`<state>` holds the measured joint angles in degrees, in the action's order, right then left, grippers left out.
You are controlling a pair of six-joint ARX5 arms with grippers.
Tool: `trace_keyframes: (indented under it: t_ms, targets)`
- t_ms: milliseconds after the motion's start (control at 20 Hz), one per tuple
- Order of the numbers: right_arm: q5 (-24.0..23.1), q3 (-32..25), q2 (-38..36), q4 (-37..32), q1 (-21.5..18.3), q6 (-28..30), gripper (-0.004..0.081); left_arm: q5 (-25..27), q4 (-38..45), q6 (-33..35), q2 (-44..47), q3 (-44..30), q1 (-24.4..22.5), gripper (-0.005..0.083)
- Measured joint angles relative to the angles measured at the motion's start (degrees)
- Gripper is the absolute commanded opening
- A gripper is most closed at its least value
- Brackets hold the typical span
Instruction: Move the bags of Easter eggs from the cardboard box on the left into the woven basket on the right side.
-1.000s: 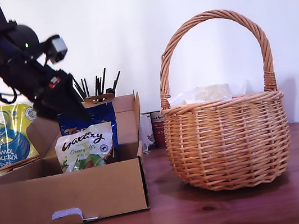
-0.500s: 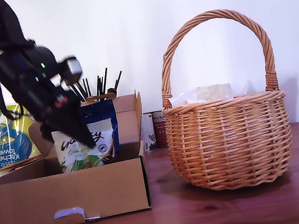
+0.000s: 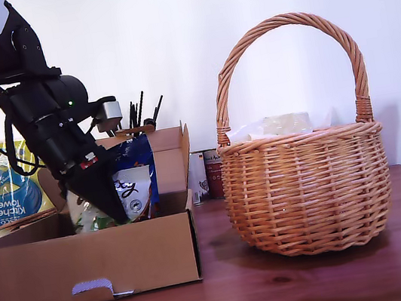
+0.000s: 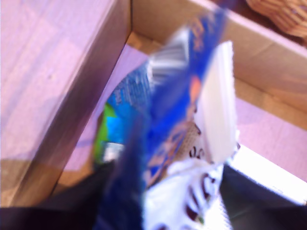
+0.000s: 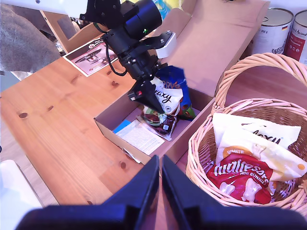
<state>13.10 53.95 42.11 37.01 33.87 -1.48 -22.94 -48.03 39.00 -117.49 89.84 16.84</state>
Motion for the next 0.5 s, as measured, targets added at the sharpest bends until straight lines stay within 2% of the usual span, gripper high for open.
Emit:
trace_keyframes:
  t_ms: [350, 500]
  targets:
    - [0.0, 0.0, 0.0, 0.0, 0.0, 0.0, -0.0012, -0.1, -1.6, 0.0, 0.4, 0.0, 0.0, 0.008]
    - [0.0, 0.0, 0.0, 0.0, 0.0, 0.0, -0.0012, 0.4, -2.9, 0.0, 3.5, 0.0, 0.0, 0.008]
